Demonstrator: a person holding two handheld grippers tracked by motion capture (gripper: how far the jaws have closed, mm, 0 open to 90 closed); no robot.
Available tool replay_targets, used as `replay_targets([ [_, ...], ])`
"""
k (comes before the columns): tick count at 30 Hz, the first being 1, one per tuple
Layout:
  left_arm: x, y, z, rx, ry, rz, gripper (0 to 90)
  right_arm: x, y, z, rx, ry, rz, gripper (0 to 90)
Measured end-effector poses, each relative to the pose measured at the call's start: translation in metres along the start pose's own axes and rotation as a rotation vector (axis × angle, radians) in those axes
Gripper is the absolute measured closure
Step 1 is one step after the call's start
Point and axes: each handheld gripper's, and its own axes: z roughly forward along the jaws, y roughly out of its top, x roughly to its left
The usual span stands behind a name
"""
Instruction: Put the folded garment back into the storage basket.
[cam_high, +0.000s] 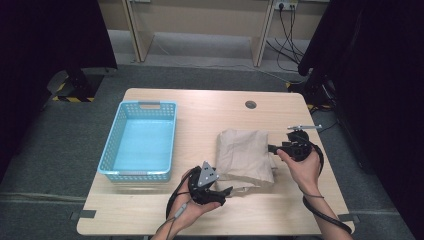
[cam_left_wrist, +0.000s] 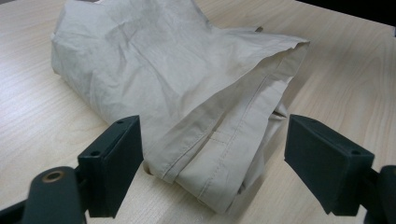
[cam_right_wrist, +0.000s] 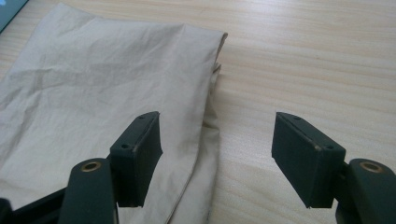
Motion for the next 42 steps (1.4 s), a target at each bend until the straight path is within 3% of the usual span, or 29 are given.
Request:
replay_targets([
  [12, 0.000, -0.008, 0.007, 0.029, 0.001, -0.002, 18.7, -0.001, 0.008, 0.008, 0.022, 0.007, -0.008, 33.4],
  [20, -0.007, -0.010, 0.010, 0.063, 0.002, 0.036, 19.8, 0.004, 0.025, 0.020, 0.044, 0.016, -0.003, 33.4],
  [25, -0.009, -0.013, 0.013, 0.084, 0.008, 0.055, 20.5, 0.008, 0.040, 0.036, 0.089, 0.014, 0.002, 33.1],
  [30, -0.009, -0.012, 0.019, 0.104, 0.040, 0.069, 22.9, 0.006, 0.049, 0.056, 0.119, 0.006, 0.006, 33.8],
  [37, -0.006, -0.014, 0.023, 0.133, 0.042, 0.063, 24.8, 0.010, 0.050, 0.082, 0.174, -0.011, -0.019, 36.0],
  [42, -0.007, -0.014, 0.026, 0.142, 0.038, 0.071, 23.9, 0.011, 0.047, 0.090, 0.184, -0.026, -0.032, 36.1],
])
